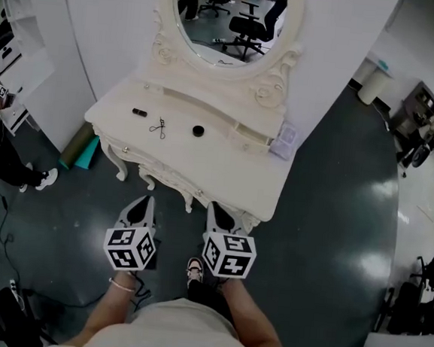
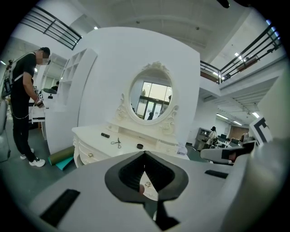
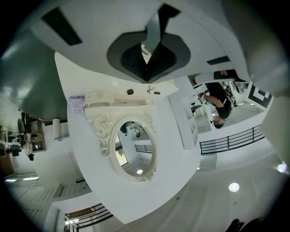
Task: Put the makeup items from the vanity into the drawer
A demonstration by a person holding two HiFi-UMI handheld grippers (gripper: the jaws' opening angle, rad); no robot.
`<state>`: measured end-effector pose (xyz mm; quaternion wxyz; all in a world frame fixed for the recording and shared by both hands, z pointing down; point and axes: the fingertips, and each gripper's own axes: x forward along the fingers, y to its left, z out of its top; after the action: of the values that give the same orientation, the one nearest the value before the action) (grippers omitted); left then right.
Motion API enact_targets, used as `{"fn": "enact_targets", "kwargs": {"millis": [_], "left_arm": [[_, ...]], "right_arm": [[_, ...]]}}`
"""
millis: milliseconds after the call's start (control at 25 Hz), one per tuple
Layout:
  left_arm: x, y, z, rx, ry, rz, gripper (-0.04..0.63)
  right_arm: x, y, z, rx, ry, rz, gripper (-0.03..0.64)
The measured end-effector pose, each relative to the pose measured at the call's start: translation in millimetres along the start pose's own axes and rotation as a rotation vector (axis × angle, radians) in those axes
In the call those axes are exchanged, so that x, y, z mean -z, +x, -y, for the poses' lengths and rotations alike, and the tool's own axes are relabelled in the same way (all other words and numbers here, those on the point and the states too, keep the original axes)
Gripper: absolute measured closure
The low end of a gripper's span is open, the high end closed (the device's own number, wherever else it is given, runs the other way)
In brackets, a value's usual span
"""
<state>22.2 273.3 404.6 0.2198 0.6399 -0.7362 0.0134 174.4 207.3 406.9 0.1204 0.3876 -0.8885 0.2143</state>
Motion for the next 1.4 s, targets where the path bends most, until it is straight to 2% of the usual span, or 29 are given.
{"fn": "enact_targets", "kwargs": {"millis": [280,440,840,1200,1400], "left_arm": [[-19,59,10,0.003,0.001,-0.014,0.592],[-30,86,17,0.012,0.028,-0.022,0.592],[-52,136,12,0.024,0.075,-0.034,0.592],[-55,195,-14,0.048,0.066,-0.073,0.592],[-84,238,-32,0.092,0.092,-0.057,0.592]], "right_arm": [[-31,41,42,0.002,0.015,0.003,0.598],[-40,65,61,-0.005,0.038,-0.009,0.598],[-57,119,78,-0.041,0.056,-0.033,0.598],[-59,164,93,0.022,0.071,-0.059,0.598],[-84,203,90,0.059,0.067,-0.031,0.598]]}}
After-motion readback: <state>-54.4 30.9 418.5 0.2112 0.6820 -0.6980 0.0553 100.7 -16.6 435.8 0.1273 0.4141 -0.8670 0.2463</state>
